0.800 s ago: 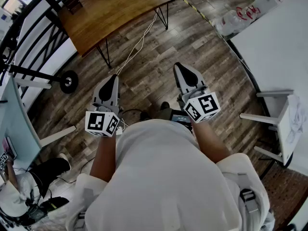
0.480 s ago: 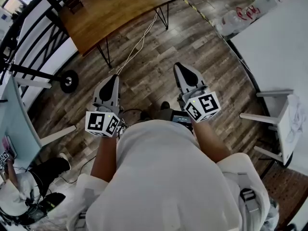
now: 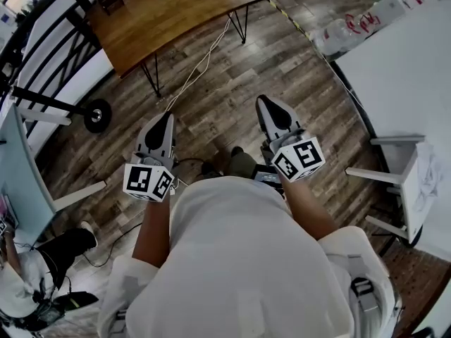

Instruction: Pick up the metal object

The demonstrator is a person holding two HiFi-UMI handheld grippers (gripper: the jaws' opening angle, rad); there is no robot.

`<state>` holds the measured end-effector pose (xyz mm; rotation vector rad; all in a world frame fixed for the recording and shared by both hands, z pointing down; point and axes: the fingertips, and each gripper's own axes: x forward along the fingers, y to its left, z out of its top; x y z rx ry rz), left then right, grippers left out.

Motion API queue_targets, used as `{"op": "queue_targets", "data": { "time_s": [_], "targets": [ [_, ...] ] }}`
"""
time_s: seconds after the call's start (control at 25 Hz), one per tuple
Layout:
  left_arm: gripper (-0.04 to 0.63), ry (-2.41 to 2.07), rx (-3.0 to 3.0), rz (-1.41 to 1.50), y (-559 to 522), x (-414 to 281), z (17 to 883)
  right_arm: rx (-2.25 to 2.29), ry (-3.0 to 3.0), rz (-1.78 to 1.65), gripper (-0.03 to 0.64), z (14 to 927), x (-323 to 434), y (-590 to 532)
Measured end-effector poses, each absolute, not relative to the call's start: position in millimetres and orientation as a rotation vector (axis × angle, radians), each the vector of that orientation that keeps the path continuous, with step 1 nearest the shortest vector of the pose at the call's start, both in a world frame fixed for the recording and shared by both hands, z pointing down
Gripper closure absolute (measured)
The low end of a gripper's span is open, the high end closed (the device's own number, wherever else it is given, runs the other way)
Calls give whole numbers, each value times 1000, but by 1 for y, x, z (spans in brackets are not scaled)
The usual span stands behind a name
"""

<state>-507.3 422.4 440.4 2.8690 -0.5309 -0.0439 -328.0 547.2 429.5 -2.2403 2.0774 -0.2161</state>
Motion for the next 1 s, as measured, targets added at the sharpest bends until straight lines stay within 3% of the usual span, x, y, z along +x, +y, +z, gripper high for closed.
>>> {"op": "queue_targets", "data": {
  "time_s": [0.48, 1.0],
  "targets": [
    [581, -527, 2835, 37, 391, -471, 462, -2229, 2081, -302, 592, 452, -296, 511],
    [581, -555, 2853, 105, 312, -345, 447, -2125, 2083, -317, 592, 448, -165, 414]
  ]
}}
